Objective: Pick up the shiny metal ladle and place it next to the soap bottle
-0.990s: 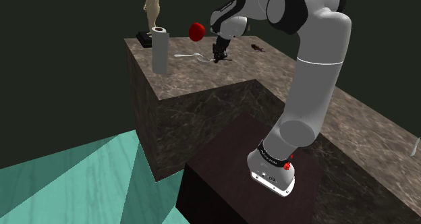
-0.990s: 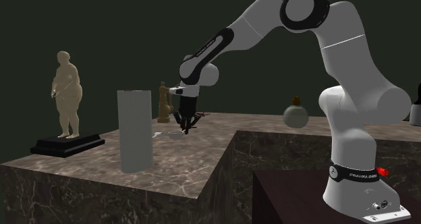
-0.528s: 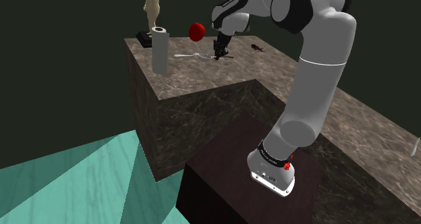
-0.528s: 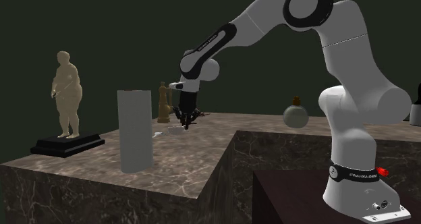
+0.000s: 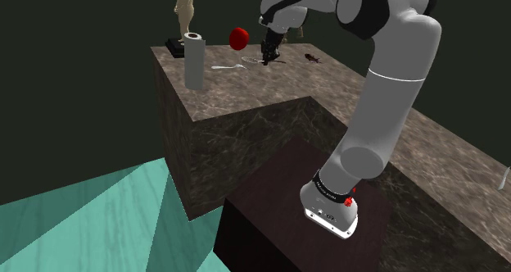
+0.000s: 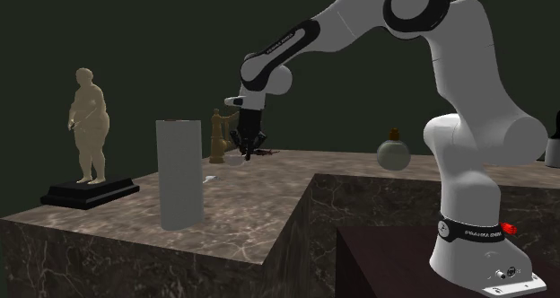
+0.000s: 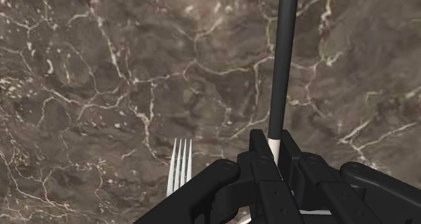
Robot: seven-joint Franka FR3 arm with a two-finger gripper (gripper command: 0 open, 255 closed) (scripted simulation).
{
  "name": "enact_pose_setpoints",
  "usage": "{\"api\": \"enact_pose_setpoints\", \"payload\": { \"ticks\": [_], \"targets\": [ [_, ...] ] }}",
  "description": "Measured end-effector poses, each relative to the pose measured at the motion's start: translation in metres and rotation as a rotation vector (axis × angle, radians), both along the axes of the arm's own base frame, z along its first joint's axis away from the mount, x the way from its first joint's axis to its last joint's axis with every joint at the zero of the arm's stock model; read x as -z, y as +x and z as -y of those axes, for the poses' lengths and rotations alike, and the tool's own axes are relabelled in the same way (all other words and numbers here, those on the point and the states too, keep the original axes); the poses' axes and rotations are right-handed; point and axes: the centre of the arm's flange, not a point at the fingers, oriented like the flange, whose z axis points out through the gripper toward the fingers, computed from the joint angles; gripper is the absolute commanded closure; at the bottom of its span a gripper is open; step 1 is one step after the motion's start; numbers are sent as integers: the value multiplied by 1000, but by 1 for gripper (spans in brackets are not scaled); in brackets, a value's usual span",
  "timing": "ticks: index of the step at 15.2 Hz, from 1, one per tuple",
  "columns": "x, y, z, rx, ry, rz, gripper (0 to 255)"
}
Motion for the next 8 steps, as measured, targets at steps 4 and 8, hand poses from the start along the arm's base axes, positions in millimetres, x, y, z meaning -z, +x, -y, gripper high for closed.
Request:
{"api": "enact_pose_setpoints", "payload": {
  "ticks": [4, 8],
  "targets": [
    [-21, 1, -1, 0, 0, 0, 255],
    [-42, 1, -1, 0, 0, 0, 255]
  ]
}}
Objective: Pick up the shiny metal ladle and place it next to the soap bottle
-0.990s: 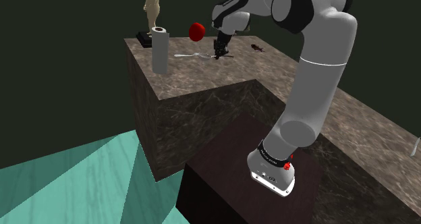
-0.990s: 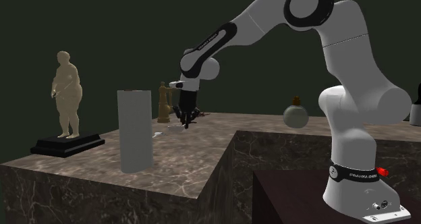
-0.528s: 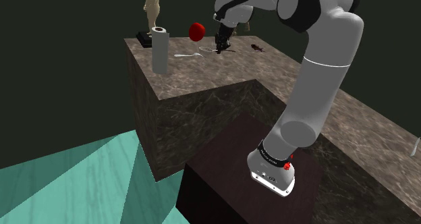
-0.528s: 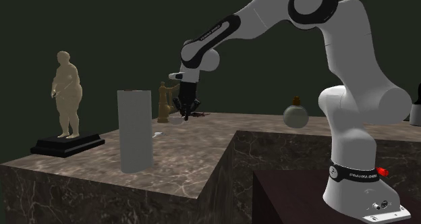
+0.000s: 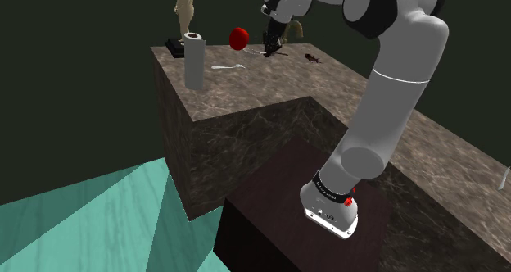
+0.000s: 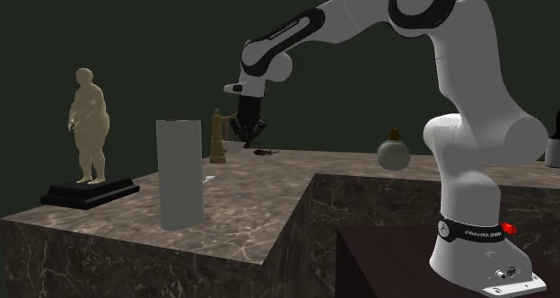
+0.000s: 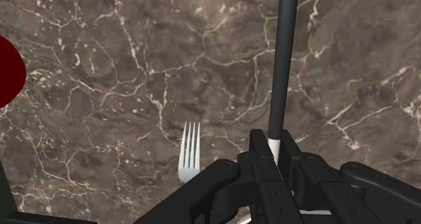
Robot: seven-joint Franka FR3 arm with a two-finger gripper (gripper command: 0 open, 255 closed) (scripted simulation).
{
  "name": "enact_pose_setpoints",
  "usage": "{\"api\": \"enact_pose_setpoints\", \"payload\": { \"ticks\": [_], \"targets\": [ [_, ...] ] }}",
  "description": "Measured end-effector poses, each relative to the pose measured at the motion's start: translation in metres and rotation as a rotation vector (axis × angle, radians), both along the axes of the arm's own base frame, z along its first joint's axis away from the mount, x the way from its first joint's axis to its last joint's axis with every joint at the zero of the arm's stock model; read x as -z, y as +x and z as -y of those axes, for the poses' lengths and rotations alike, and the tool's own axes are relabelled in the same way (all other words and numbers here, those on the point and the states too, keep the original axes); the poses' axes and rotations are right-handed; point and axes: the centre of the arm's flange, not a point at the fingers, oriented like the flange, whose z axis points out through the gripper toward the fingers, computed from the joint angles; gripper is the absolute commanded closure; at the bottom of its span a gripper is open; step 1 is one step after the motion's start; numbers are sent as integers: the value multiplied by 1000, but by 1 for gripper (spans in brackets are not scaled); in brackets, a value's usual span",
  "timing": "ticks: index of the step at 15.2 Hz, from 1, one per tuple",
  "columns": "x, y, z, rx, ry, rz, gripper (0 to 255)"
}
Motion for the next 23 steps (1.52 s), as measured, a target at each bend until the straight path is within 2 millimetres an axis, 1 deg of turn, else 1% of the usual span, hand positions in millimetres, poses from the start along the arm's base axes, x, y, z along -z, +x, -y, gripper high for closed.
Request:
{"api": "enact_pose_setpoints", "payload": {
  "ticks": [8, 23],
  "targets": [
    [-41, -1, 2, 0, 0, 0, 255],
    [-121, -1, 0, 0, 0, 0, 255]
  ]
}}
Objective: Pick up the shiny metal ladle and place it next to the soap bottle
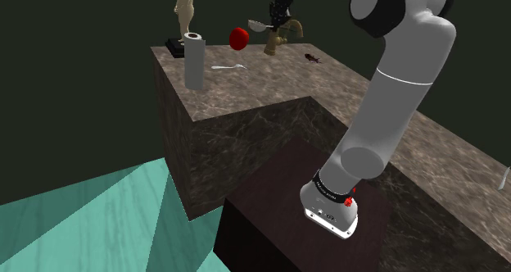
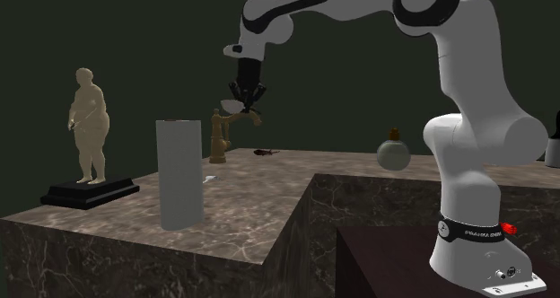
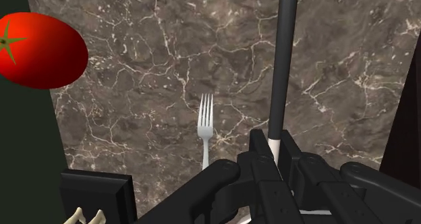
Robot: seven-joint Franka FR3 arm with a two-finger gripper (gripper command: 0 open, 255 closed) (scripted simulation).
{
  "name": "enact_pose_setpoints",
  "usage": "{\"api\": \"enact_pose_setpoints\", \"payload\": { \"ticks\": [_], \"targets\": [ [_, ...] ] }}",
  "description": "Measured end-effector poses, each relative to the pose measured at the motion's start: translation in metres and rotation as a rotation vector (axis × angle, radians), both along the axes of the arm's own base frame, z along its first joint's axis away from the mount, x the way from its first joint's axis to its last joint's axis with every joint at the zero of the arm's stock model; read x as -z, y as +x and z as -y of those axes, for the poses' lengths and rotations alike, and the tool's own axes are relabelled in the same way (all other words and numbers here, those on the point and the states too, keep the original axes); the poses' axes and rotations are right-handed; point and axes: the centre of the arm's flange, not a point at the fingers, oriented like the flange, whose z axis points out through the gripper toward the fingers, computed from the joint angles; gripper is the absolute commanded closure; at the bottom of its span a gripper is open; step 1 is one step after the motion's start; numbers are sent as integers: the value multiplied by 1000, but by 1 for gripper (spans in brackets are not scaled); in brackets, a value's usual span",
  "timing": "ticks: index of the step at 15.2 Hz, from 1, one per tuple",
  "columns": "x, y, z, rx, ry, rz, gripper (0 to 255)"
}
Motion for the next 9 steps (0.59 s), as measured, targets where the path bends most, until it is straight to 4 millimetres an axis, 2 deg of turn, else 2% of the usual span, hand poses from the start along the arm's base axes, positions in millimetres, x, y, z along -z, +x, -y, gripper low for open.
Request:
{"api": "enact_pose_setpoints", "payload": {
  "ticks": [3, 7, 9],
  "targets": [
    [-10, -6, 1, 0, 0, 0, 255],
    [-16, -50, 8, 3, 1, 0, 255],
    [-15, -78, 10, 2, 2, 0, 255]
  ]
}}
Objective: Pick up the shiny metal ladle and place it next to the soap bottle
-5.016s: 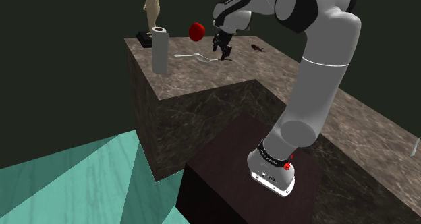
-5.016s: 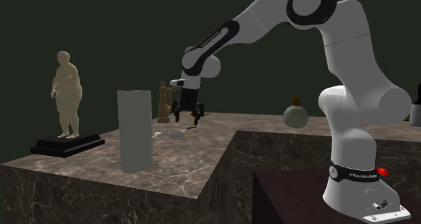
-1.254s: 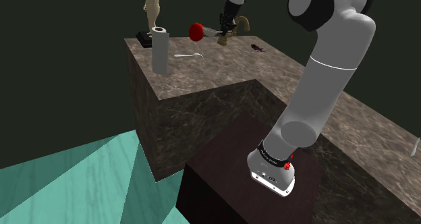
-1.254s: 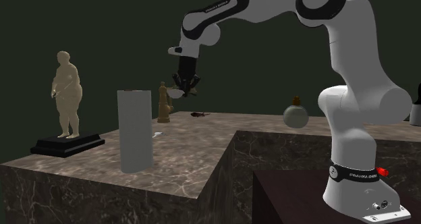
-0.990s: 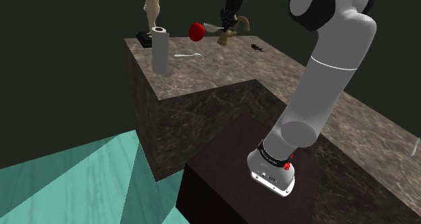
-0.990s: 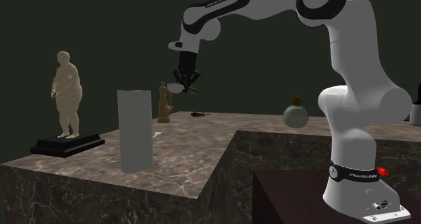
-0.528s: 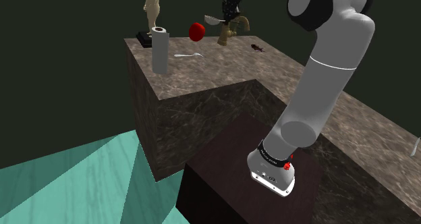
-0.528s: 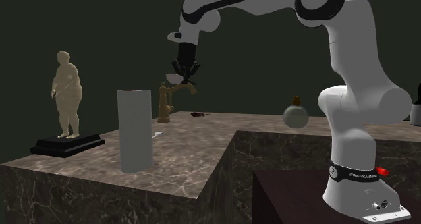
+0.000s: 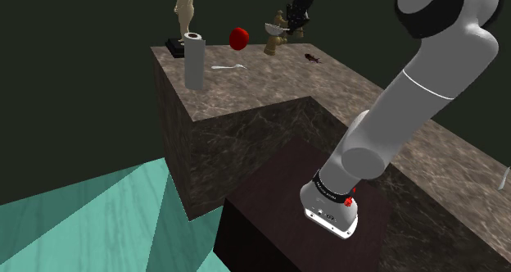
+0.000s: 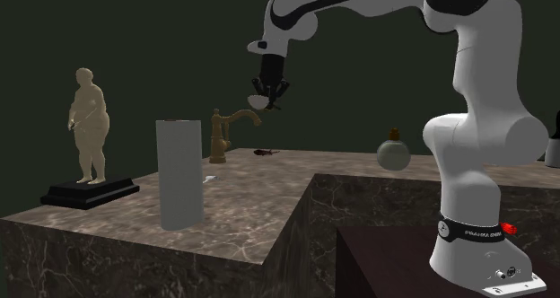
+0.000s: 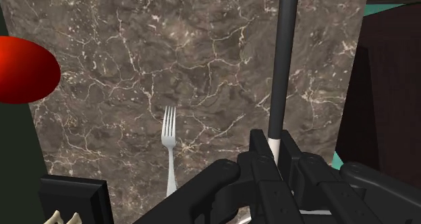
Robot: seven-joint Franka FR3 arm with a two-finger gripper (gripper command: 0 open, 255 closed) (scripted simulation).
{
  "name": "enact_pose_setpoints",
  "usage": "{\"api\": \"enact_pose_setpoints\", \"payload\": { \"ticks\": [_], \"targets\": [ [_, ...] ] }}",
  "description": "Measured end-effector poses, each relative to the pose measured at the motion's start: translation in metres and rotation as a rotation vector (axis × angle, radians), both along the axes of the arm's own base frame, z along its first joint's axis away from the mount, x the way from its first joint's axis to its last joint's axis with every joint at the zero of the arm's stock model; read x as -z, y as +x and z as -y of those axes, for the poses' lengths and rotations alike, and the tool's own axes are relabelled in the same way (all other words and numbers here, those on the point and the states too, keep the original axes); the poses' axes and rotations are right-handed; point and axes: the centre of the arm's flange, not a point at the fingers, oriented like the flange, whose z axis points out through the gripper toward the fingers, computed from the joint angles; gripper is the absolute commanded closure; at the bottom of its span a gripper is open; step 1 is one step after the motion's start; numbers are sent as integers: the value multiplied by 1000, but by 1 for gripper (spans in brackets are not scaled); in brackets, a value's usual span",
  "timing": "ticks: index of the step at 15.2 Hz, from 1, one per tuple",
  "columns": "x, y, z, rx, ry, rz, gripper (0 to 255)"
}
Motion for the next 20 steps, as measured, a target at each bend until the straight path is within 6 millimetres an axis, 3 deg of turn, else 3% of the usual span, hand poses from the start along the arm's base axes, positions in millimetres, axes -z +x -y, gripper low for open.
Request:
{"api": "enact_pose_setpoints", "payload": {
  "ticks": [20],
  "targets": [
    [2, -262, 28, -1, -1, 1, 255]
  ]
}}
